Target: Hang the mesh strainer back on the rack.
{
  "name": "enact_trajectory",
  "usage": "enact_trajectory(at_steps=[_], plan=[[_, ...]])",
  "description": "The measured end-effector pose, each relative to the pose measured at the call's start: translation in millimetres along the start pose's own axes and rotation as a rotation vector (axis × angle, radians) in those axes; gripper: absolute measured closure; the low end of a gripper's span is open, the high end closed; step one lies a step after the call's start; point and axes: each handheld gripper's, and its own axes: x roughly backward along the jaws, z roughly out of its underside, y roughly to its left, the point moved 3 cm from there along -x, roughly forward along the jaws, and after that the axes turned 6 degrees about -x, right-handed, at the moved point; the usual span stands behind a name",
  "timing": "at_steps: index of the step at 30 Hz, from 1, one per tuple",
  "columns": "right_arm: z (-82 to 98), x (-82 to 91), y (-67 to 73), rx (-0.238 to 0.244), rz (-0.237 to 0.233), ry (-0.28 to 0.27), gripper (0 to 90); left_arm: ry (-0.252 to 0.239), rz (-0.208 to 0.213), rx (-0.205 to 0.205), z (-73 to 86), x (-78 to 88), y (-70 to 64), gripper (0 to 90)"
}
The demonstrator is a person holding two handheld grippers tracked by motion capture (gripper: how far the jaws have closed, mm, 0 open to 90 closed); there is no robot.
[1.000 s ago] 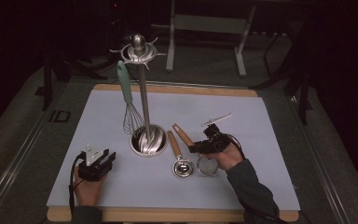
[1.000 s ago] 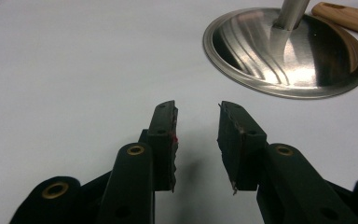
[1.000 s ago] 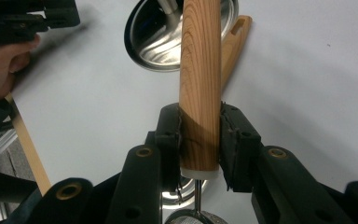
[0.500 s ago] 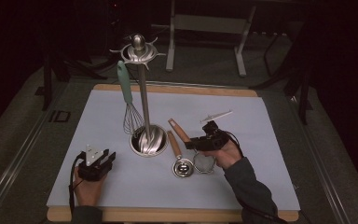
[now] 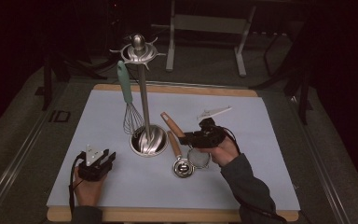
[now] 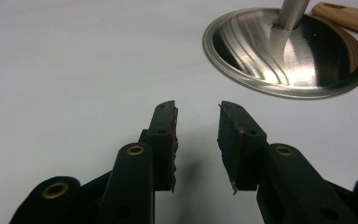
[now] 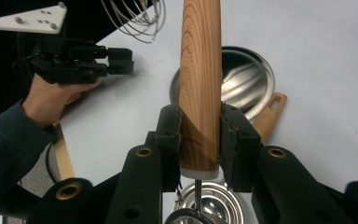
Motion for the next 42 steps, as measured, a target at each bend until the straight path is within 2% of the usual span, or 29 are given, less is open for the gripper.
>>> enact_trajectory(at_steps=[13,30,42], plan=[[-16.6,5.9,15.1,0.056,-0.032,-0.044,71.2,0.0,0.0,0.0,0.0,0.0,0.0,67.1],[-38.5,38.1,29.2,0.099,-0.053,-0.131,71.1,0.001,-0.001,0.0,0.0,-0.1,-0.1,67.1],[-54.0,46.0,42.6,0.145,-0.055,-0.151,71.1,0.001,0.001,0.001,0.0,0.0,0.0,67.1]])
